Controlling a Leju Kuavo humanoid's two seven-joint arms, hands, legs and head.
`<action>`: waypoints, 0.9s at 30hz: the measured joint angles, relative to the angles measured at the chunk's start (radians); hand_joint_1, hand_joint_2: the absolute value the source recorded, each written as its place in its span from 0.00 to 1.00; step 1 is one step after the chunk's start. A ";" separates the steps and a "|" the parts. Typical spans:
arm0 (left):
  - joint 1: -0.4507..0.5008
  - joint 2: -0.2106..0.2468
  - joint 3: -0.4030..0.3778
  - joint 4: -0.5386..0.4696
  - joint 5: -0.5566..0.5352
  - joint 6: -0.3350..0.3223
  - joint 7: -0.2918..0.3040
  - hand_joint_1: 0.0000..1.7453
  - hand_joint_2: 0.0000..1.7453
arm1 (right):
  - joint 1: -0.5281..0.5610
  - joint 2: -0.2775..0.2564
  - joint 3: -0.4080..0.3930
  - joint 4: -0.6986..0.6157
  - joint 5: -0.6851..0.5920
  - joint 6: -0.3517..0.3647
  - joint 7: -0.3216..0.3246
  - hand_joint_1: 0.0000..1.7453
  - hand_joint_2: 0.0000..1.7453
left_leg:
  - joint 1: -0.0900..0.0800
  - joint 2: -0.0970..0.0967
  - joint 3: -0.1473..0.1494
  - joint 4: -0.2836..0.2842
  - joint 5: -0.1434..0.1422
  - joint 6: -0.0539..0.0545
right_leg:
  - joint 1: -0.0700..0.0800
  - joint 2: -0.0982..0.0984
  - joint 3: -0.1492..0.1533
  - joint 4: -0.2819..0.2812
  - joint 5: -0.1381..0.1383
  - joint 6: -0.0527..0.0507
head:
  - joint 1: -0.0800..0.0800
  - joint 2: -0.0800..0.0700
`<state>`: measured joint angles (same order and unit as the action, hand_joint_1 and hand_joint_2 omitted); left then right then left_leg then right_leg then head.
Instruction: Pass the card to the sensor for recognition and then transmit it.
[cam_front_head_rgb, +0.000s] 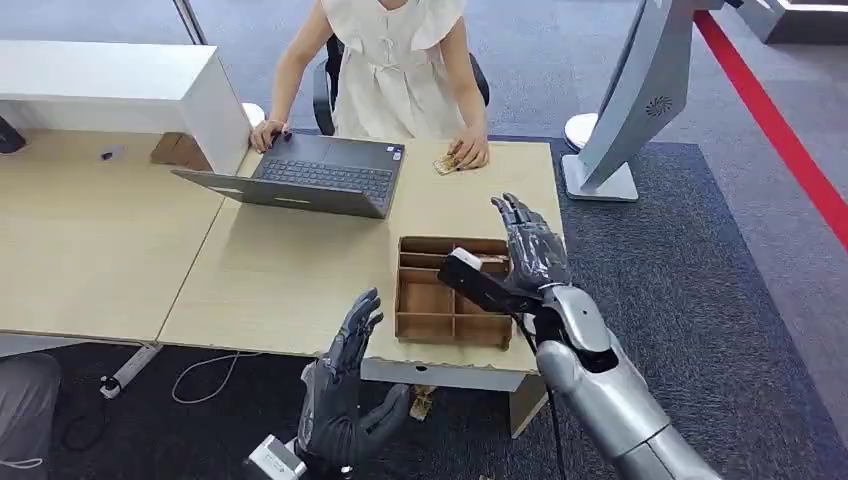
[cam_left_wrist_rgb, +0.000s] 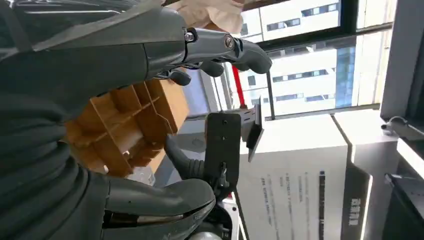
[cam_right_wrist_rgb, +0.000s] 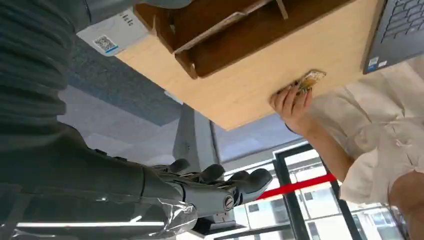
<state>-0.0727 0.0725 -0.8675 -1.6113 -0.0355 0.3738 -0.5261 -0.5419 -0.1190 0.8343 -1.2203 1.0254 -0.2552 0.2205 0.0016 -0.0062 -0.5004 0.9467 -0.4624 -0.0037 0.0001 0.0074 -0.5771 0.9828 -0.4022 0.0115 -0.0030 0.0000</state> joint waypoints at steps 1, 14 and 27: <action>0.000 0.000 0.000 0.002 0.000 -0.005 0.000 0.00 1.00 | -0.006 0.003 0.005 0.012 0.000 0.001 0.000 0.00 1.00 | 0.000 0.000 0.000 0.000 0.000 0.000 | 0.000 0.000 0.000 0.000 0.000 0.000 | 0.000 0.000; -0.005 -0.005 0.001 0.026 0.016 -0.025 -0.001 0.00 1.00 | -0.048 0.045 0.054 0.159 -0.011 0.003 -0.005 0.00 1.00 | 0.000 0.000 0.000 0.000 0.000 0.000 | 0.000 0.000 0.000 0.000 0.000 0.000 | 0.000 0.000; -0.010 -0.002 -0.007 0.027 0.045 -0.016 0.001 0.00 1.00 | -0.064 0.048 0.071 0.205 -0.024 -0.003 0.016 0.00 1.00 | 0.000 0.000 0.000 0.000 0.000 0.000 | 0.000 0.000 0.000 0.000 0.000 0.000 | 0.000 0.000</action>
<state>-0.0827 0.0706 -0.8743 -1.5847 0.0095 0.3578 -0.5253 -0.6063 -0.0713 0.9049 -1.0151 1.0017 -0.2587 0.2365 0.0014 -0.0061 -0.5000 0.9467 -0.4624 -0.0037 0.0000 0.0074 -0.5772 0.9826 -0.4022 0.0116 -0.0031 0.0004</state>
